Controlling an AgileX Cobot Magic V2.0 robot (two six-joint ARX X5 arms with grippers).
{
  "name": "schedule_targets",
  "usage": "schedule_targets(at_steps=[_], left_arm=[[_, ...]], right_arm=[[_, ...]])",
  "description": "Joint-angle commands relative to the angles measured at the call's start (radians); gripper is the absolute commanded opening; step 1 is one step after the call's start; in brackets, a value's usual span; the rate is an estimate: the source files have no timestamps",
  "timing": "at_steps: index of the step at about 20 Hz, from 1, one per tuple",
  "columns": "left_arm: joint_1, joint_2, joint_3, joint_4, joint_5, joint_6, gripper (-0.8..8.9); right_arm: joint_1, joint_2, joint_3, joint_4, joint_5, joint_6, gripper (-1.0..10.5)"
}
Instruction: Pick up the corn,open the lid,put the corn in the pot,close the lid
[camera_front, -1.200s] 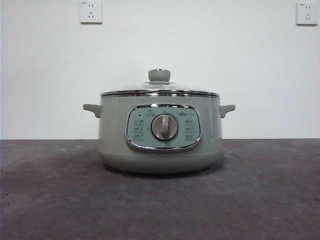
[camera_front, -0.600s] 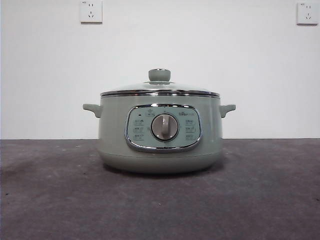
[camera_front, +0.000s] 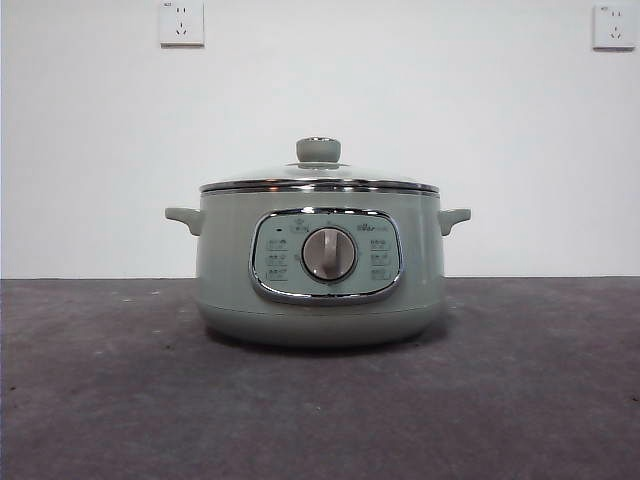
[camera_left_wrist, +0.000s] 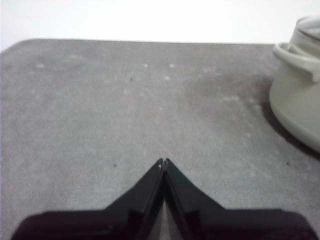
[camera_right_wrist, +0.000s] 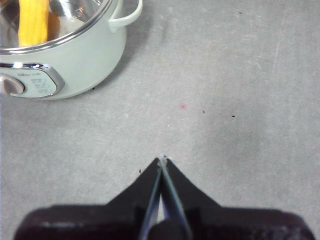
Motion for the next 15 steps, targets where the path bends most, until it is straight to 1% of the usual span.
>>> schedule_targets(at_steps=[1,3,7,15], left_arm=[[0.005,-0.038,-0.010,0.008,-0.003,-0.009,-0.01],[0.005,-0.037,-0.010,0.005,-0.003,0.003,-0.01],[0.005,-0.037,-0.010,0.005,0.000,0.103,-0.01],[0.005,-0.017,-0.010,0.007,0.008,0.106,-0.01]], right_arm=[[0.001,0.000,-0.011,0.006,0.001,0.005,0.0],[0.001,0.000,-0.011,0.006,0.001,0.005,0.0],[0.001,0.000,-0.011,0.006,0.001,0.005,0.0],[0.001,0.000,-0.011,0.006,0.001,0.005,0.0]])
